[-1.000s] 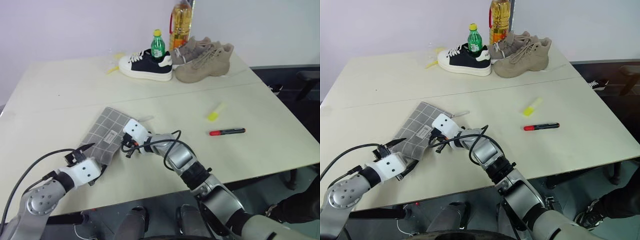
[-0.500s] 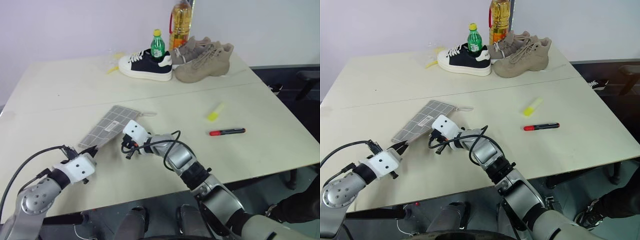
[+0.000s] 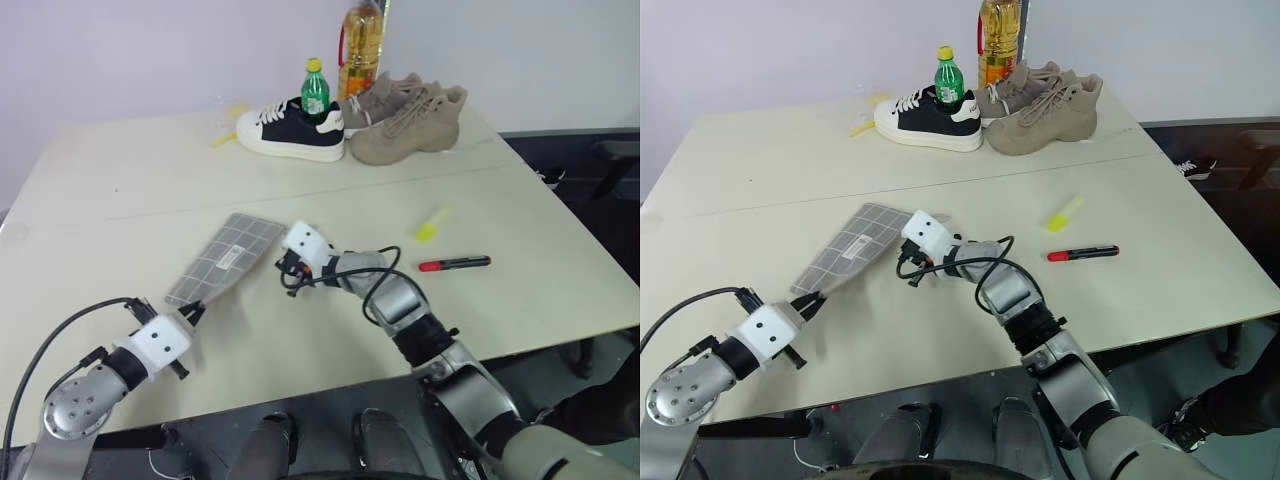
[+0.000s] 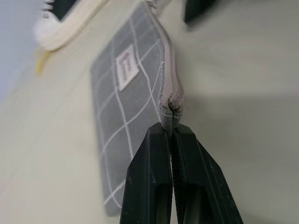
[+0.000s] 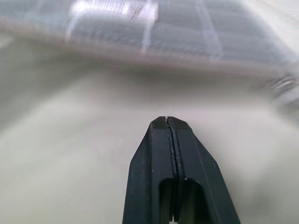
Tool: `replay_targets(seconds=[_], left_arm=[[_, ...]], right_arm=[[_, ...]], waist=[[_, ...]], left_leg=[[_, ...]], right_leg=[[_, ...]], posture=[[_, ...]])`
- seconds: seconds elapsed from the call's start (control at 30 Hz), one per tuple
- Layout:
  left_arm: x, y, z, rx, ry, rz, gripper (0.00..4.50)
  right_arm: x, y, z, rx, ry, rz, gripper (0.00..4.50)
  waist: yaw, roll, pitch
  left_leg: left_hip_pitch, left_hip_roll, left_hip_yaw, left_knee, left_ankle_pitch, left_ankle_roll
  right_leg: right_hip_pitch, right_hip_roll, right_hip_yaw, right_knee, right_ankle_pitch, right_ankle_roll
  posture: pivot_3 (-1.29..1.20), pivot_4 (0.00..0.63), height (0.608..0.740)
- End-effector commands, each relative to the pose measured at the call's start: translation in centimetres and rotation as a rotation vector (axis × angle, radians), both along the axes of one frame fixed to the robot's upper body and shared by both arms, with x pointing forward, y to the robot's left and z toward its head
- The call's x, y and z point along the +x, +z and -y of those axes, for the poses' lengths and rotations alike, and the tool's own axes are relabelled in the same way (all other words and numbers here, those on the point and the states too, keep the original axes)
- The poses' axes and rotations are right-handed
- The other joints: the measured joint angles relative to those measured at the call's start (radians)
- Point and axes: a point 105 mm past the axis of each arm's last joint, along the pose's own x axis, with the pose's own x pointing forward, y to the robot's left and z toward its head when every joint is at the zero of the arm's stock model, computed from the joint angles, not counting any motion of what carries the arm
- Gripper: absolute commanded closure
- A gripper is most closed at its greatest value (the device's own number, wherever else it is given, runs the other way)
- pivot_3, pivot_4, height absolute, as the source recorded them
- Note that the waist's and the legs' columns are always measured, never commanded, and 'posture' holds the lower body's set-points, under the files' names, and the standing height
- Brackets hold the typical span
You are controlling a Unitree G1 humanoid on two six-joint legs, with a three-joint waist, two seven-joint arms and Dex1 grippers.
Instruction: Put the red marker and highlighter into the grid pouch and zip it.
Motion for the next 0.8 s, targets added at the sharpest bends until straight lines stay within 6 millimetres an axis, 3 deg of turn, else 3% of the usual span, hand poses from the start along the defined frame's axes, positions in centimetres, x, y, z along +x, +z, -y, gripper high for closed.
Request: replay_targets(seconds=[0.03,0.13,0.23,0.33,0.5,0.63,0.73,0.77,0.8], left_arm=[[-0.8,-0.2,1.5,0.012,-0.085,-0.049,4.47],[-1.2,-0.6,2.1,0.013,-0.114,-0.081,4.47],[-1.5,-0.9,4.0,-0.018,-0.175,-0.102,4.47],[-1.1,-0.8,5.0,-0.033,-0.194,-0.097,4.47],[-0.9,-0.7,5.3,-0.037,-0.185,-0.087,4.47],[-0.8,-0.7,4.7,-0.038,-0.148,-0.076,4.47],[-0.5,-0.4,4.4,-0.061,-0.127,-0.057,3.49],[-0.4,-0.3,4.5,-0.054,-0.131,-0.049,2.85],[-0.3,-0.3,4.5,-0.048,-0.136,-0.044,2.52]], right_arm=[[-0.7,2.3,0.4,0.057,0.069,0.038,4.50],[-1.3,3.4,0.7,0.100,0.112,0.032,4.50],[-1.9,3.7,-0.8,0.136,0.137,0.001,4.50],[-1.5,1.4,-2.4,0.079,0.079,-0.025,4.50],[-0.7,-2.4,-3.3,-0.032,-0.017,-0.074,4.50],[-1.4,-3.5,-3.7,-0.074,0.011,-0.096,4.50],[-1.6,-4.0,-3.7,-0.081,0.005,-0.110,4.50],[-1.6,-4.1,-3.6,-0.082,0.002,-0.114,4.50],[-1.6,-4.1,-3.6,-0.083,0.000,-0.116,4.50]], waist=[[0.001,0.000,0.000],[0.001,-0.001,0.001],[0.003,-0.002,0.001],[0.002,-0.002,0.001],[0.004,-0.001,0.001],[0.002,-0.001,0.001],[0.002,-0.001,0.001],[0.002,-0.001,0.001],[0.002,-0.001,0.001]], left_leg=[[0.000,0.000,0.000,0.000,0.000,0.000],[0.000,0.000,0.000,0.000,0.000,0.000],[0.000,0.000,0.000,0.000,0.000,0.000],[0.000,0.001,0.000,0.000,0.000,0.000],[0.000,0.000,0.000,0.000,0.000,0.000],[0.001,0.000,0.000,0.000,0.000,0.000],[0.002,0.000,0.000,0.000,0.000,0.000],[0.002,0.000,0.000,0.000,0.000,0.000],[0.002,0.000,0.000,0.000,0.000,0.000]], right_leg=[[0.000,0.000,0.000,0.000,0.000,-0.001],[0.001,0.000,0.000,0.000,-0.001,-0.002],[0.001,0.000,0.000,-0.001,-0.001,-0.002],[0.001,0.000,0.000,-0.001,-0.001,-0.002],[0.000,0.000,0.000,0.000,-0.001,-0.001],[0.000,0.000,0.000,0.000,0.000,-0.001],[0.000,0.000,0.000,0.000,-0.001,-0.002],[0.001,0.000,0.000,0.000,-0.001,-0.002],[0.001,0.000,0.000,0.000,-0.001,-0.002]], posture=[[0.00,0.150,0.740],[0.00,0.150,0.740],[0.00,0.150,0.740],[0.00,0.150,0.740],[0.00,0.150,0.740],[0.00,0.150,0.740],[0.00,0.150,0.740],[0.00,0.150,0.740],[0.00,0.150,0.740]])
